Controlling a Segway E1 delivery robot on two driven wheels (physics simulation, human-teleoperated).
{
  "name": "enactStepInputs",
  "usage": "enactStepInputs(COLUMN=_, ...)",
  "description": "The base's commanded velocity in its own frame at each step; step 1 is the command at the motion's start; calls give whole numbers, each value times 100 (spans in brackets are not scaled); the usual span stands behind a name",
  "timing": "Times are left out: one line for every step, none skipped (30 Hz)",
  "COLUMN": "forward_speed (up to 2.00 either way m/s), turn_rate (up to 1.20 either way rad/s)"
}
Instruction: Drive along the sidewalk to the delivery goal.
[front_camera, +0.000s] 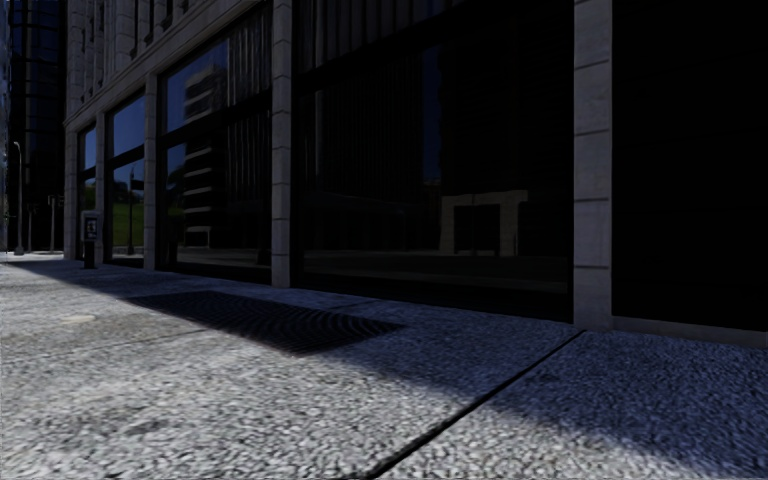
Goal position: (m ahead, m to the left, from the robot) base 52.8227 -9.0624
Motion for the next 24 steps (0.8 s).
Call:
enactStepInputs(forward_speed=186, turn_rate=60)
enactStepInputs(forward_speed=187, turn_rate=60)
enactStepInputs(forward_speed=189, turn_rate=60)
enactStepInputs(forward_speed=189, turn_rate=60)
enactStepInputs(forward_speed=190, turn_rate=60)
enactStepInputs(forward_speed=191, turn_rate=60)
enactStepInputs(forward_speed=191, turn_rate=60)
enactStepInputs(forward_speed=191, turn_rate=60)
enactStepInputs(forward_speed=191, turn_rate=60)
enactStepInputs(forward_speed=191, turn_rate=60)
enactStepInputs(forward_speed=191, turn_rate=60)
enactStepInputs(forward_speed=191, turn_rate=60)
enactStepInputs(forward_speed=191, turn_rate=60)
enactStepInputs(forward_speed=191, turn_rate=60)
enactStepInputs(forward_speed=191, turn_rate=60)
enactStepInputs(forward_speed=191, turn_rate=60)
enactStepInputs(forward_speed=191, turn_rate=60)
enactStepInputs(forward_speed=191, turn_rate=60)
enactStepInputs(forward_speed=191, turn_rate=60)
enactStepInputs(forward_speed=191, turn_rate=60)
enactStepInputs(forward_speed=191, turn_rate=60)
enactStepInputs(forward_speed=191, turn_rate=60)
enactStepInputs(forward_speed=191, turn_rate=60)
enactStepInputs(forward_speed=191, turn_rate=60)
